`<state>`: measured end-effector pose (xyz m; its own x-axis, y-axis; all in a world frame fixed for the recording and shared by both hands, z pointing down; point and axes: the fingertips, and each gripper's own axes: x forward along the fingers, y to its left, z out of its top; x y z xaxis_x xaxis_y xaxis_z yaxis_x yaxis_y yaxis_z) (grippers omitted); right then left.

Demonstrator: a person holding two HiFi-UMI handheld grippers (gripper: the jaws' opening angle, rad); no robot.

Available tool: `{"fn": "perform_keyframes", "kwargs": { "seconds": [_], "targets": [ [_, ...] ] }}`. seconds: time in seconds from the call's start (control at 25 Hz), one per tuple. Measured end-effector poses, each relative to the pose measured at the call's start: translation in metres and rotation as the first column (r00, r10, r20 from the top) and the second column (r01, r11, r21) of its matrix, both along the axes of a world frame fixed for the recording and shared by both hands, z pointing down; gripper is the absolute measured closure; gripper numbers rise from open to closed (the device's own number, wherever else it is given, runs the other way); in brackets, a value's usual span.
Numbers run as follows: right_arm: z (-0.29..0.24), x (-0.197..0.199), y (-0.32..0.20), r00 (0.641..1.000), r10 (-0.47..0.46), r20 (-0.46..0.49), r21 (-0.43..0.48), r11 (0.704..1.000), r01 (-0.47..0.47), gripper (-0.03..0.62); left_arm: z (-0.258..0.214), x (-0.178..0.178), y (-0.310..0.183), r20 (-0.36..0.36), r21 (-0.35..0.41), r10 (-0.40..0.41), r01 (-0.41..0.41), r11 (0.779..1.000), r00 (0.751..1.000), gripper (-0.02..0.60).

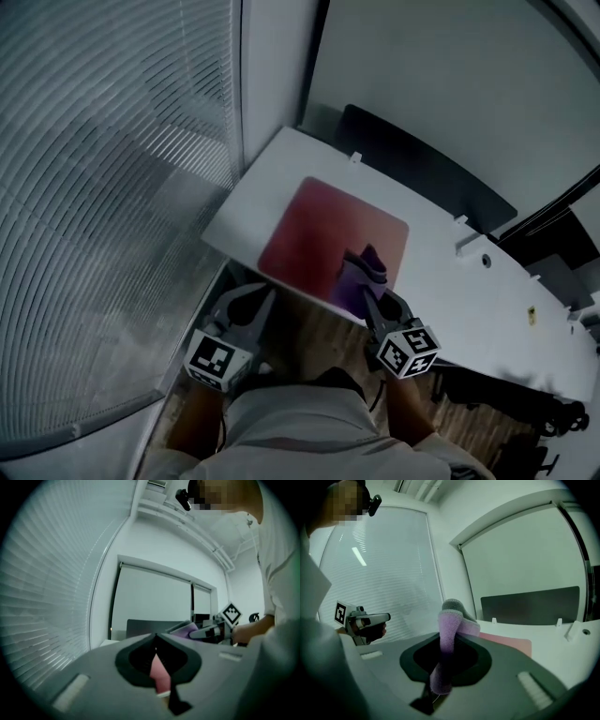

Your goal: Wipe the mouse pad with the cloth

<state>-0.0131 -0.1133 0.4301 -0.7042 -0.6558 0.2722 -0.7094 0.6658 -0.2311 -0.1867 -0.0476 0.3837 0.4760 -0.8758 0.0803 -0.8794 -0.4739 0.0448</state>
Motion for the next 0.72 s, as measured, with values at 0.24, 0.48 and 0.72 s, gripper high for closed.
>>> {"fn": "perform_keyframes", "kwargs": {
  "seconds": [0.24, 0.48, 0.72],
  "targets": [
    [0.002, -0.017, -0.038, 1.0, -0.008, -0.004, -0.003, 1.0, 0.008, 0.546, 0.012, -0.017, -0.033, -0.011, -0.022, -0.008, 0.007, 1.0, 1.0, 0.578],
    [0.016, 0.003, -0.092, 0.999, -0.031, 0.012, -0.005, 0.999, 0.031, 0.546, 0.014, 0.005, -0.084, 0.001, -0.011, -0.029, 0.029, 1.0, 1.0, 0.578],
    [0.028, 0.041, -0.162, 0.997, -0.054, 0.049, -0.04, 0.998, 0.056, 0.546, 0.013, 0.044, -0.153, 0.025, -0.006, -0.067, 0.067, 0.998, 0.997, 0.58]
  ]
}}
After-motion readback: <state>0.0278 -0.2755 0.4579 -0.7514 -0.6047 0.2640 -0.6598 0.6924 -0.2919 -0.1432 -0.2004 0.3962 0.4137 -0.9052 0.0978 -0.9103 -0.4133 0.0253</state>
